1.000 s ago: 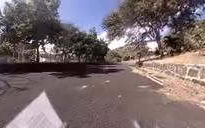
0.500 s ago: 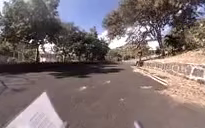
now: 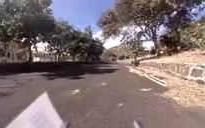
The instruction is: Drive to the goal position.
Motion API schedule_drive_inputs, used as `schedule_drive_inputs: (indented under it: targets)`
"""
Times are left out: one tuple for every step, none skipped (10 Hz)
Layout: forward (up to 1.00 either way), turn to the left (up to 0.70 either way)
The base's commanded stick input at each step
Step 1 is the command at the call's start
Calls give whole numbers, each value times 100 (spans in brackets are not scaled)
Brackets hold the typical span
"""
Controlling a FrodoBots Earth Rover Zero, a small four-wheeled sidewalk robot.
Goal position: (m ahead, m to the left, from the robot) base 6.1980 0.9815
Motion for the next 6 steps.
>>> schedule_drive_inputs:
  targets:
    - [50, 0]
    - [50, 0]
    - [50, 0]
    - [50, 0]
    - [50, 0]
    - [59, 0]
